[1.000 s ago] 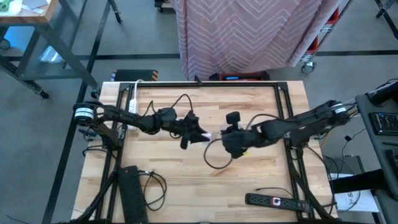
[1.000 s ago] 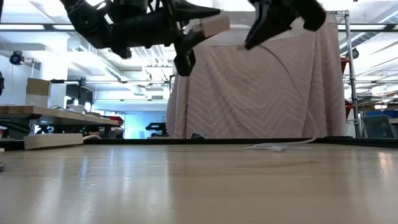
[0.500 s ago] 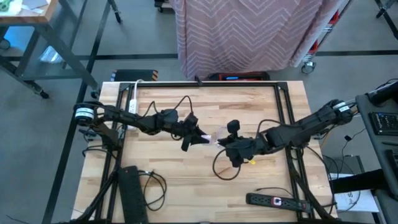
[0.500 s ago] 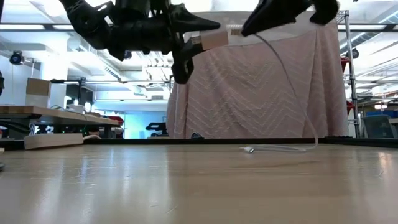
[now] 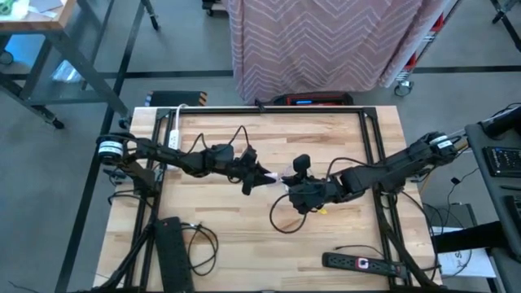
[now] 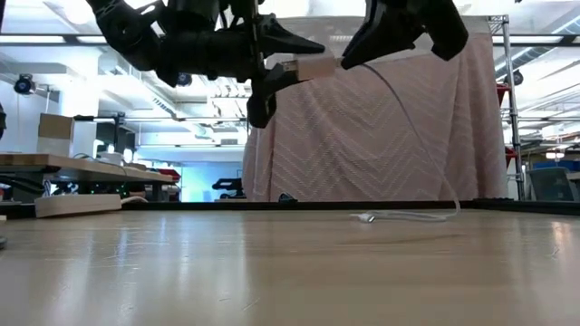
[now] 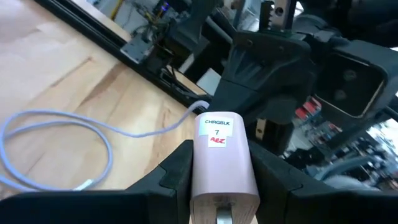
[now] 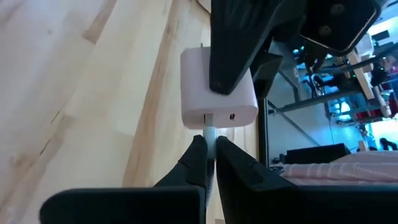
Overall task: Insert USB
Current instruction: Insert the white charger cable into the pink charger adapter
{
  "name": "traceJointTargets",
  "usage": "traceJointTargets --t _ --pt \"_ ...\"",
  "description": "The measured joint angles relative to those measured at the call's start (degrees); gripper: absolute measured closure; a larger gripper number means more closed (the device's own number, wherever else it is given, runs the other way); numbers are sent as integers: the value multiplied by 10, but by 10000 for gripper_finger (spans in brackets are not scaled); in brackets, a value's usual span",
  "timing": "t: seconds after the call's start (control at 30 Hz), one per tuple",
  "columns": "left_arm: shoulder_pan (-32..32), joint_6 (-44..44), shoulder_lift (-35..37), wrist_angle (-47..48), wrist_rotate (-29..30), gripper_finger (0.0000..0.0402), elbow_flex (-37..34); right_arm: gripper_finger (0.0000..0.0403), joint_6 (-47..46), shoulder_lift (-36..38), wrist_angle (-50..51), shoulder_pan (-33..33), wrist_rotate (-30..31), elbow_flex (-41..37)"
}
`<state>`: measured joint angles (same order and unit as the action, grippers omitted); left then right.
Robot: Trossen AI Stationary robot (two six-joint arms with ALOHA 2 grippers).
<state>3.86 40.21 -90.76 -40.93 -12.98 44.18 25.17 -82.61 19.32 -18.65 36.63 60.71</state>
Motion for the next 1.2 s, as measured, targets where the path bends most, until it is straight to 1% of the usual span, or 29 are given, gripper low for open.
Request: traceJointTargets --t 0.1,0.23,0.33,0.47,0.67,0.8,0.9,0.97,1.1,1.2 --pt "0 2 0 -2 11 299 0 403 1 0 -10 1 1 0" --pt "-3 -3 0 1 0 299 4 403 0 0 -13 13 -7 -1" --pt "-6 -13 0 7 8 299 7 403 -3 0 -15 20 -25 -1" --pt "-7 -27 0 9 3 299 8 403 -3 0 -23 21 -37 -2" --pt "-11 -38 0 9 -14 299 8 403 0 1 -33 20 -45 -3" --pt "-12 -46 0 9 -31 299 8 399 4 1 -43 20 -66 -5" --pt "-12 -54 4 8 -37 299 7 380 -2 3 -34 20 -69 -3" --pt "-11 -71 18 15 -36 299 4 358 -24 5 -26 20 -65 4" --pt "-12 -116 55 51 -42 299 4 296 -79 11 36 20 -61 23" --pt "-12 -131 76 84 -43 299 1 242 -86 14 49 15 -57 39"
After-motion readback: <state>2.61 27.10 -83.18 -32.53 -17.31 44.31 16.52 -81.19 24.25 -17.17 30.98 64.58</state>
